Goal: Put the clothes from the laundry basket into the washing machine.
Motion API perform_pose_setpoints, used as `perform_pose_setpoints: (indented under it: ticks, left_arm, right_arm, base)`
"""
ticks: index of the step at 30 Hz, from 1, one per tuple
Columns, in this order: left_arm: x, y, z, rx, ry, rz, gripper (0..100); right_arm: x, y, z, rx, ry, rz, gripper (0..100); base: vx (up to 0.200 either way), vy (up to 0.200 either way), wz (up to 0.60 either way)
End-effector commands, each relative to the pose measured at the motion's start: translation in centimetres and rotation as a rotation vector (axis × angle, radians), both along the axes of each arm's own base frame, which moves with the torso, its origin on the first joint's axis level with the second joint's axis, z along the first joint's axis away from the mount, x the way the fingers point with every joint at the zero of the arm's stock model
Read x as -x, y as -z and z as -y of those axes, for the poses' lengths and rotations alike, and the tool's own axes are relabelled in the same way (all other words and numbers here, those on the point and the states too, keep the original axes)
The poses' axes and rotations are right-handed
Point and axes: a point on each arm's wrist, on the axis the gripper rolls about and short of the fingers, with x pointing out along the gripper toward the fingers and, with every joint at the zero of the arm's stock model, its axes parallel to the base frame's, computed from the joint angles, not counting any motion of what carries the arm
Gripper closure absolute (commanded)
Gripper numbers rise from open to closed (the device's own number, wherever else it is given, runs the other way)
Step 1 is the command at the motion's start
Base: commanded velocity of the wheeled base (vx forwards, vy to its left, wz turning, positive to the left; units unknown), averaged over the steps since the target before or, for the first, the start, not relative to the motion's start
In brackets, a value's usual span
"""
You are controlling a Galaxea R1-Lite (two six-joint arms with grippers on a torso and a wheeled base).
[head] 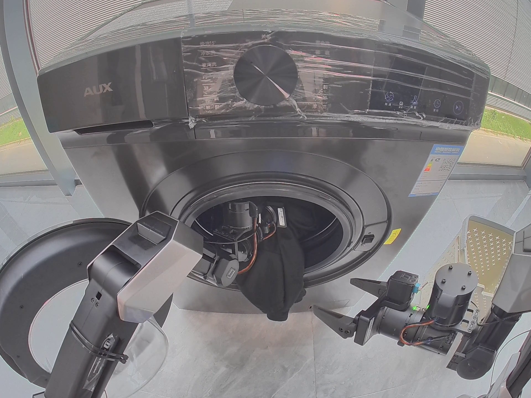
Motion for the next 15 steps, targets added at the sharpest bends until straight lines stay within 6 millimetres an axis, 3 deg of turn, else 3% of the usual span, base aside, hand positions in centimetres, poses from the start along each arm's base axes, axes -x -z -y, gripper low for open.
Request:
perform_pose_setpoints:
  ticks: [1,7,15]
  left_arm:
    - [-2.2,1.2,-0.1,-0.001,-0.050,0.002,100]
    - [-3.5,0.4,-0.4,0.009,-0.082,0.016,100]
    - [-3.5,0.3,-0.5,0.007,-0.091,0.015,100]
  right_arm:
    - [-0.1,0.0,0.0,-0.001,0.002,0.002,0]
    - [-0.2,0.0,0.1,-0.002,0.007,0.003,0]
    - [-0.2,0.1,0.0,0.000,0.005,0.001,0]
  base:
    - [0.000,0.000,0.00]
    - [0.000,0.000,0.00]
    - [0.000,0.000,0.00]
